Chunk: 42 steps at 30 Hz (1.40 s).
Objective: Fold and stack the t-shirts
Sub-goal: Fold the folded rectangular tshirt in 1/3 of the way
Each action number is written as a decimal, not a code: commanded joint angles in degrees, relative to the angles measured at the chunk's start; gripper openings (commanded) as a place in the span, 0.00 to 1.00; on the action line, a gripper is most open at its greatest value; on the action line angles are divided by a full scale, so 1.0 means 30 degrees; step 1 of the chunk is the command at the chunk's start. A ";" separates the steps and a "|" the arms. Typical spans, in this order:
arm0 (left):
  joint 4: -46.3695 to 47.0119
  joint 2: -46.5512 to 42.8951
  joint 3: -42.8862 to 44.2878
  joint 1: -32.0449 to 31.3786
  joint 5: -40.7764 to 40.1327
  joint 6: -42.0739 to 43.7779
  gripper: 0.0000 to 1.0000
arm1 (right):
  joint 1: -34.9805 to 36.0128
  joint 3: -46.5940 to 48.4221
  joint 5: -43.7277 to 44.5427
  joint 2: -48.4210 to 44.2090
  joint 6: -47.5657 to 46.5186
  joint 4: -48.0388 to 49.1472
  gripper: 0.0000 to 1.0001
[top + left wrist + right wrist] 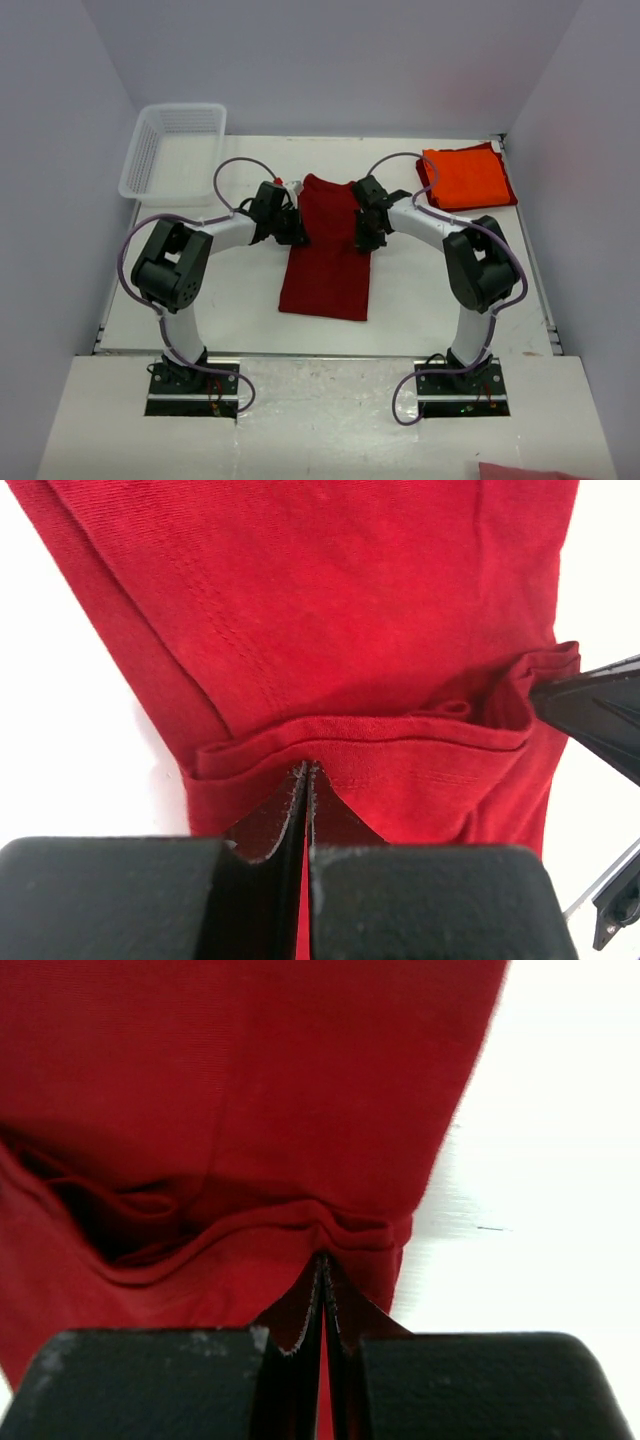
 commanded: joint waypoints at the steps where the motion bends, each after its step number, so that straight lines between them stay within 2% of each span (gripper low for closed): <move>1: 0.1080 0.0585 0.0317 0.0324 0.0858 0.0385 0.00 | -0.0278 -0.0346 0.0453 0.0353 0.0799 -0.0183 0.00; 12: 0.2311 0.1318 -0.0270 0.1437 0.1063 0.0297 0.00 | -0.1655 -0.0552 0.2064 0.1672 0.2528 -0.1325 0.00; 16: 0.2369 0.1523 -0.0532 0.1671 0.0625 0.0355 0.00 | -0.2474 -0.0494 0.1831 0.1936 0.2822 -0.1647 0.00; 31: 0.2516 0.1320 -0.1646 0.2200 -0.0194 0.0268 0.00 | -0.2506 -0.1546 0.1275 0.2259 0.3963 -0.1385 0.00; 38: 0.2545 0.0967 -0.2173 0.2609 -0.0607 0.0063 0.00 | -0.2476 -0.2954 0.1887 0.0944 0.5721 -0.0360 0.00; 42: 0.2545 0.0966 -0.2320 0.2785 -0.0812 -0.0113 0.00 | -0.2476 -0.2781 0.2182 0.0968 0.5548 -0.0386 0.00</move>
